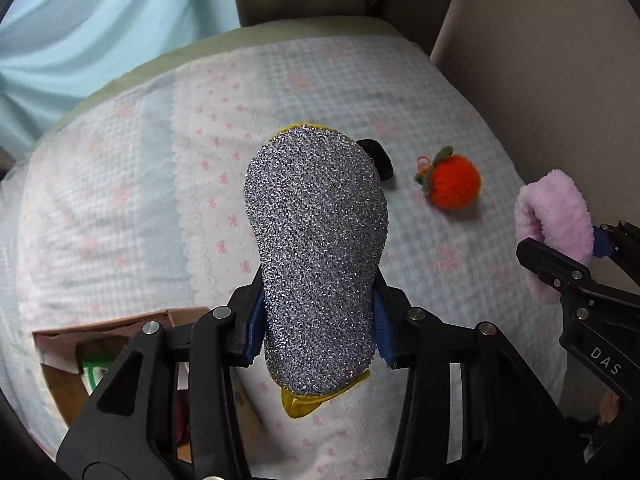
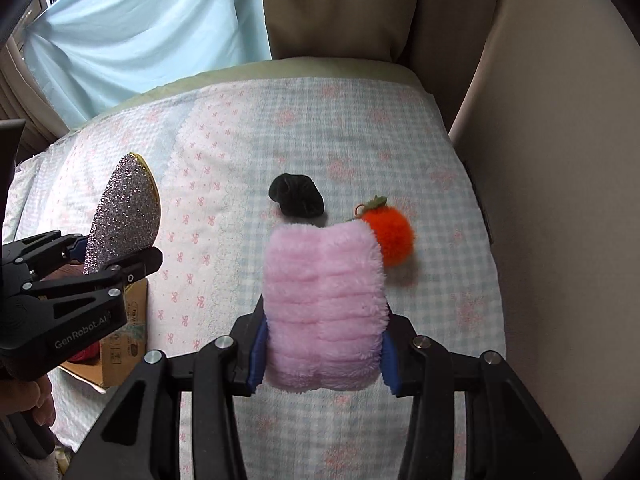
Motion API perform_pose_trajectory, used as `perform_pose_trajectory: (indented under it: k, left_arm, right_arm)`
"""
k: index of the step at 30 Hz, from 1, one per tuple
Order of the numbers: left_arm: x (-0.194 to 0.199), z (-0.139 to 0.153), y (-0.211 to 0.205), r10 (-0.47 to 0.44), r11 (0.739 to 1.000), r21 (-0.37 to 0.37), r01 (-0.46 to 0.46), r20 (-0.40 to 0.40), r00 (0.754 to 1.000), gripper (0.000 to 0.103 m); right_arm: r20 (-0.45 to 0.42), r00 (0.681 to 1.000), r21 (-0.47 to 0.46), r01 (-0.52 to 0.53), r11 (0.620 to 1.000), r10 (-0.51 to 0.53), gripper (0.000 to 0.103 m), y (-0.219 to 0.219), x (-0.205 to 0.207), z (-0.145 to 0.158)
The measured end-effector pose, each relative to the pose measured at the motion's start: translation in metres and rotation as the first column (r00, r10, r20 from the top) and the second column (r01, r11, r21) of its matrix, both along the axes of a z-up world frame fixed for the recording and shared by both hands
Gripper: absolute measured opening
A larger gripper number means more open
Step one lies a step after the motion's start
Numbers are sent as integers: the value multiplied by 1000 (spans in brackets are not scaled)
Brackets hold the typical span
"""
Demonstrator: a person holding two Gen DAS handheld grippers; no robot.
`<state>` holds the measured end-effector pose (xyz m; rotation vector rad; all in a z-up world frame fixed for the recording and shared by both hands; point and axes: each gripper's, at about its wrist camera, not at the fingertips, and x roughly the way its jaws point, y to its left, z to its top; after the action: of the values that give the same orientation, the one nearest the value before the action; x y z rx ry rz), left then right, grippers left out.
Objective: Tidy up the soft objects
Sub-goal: 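Lift both items and carry them over the cardboard box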
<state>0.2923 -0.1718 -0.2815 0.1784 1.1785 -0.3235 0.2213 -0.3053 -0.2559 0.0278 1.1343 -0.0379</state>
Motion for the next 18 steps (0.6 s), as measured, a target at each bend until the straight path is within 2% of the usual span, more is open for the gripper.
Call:
perform_pose_trajectory:
  k: [6,10,14,18]
  left_arm:
    - [-33,78,30,11,998,-64,-8,51,999,40]
    - [-61,124,66,20,995,-104,-10,99,995,40]
    - [-87,151,113,52,993,-116,-37,131,990,40]
    - [-106,163,168,99,990,-112,-83,147,984,40]
  right_arm:
    - [57,998,1,-2,1000,2,42,31,-25,69]
    - [98,994,-3,-38,999,38,42,69,-47,106]
    - [126,987,-2,-97,995,97,42,118,-62,124]
    - [138,980,18,-149,989,145,42,166,-72,129]
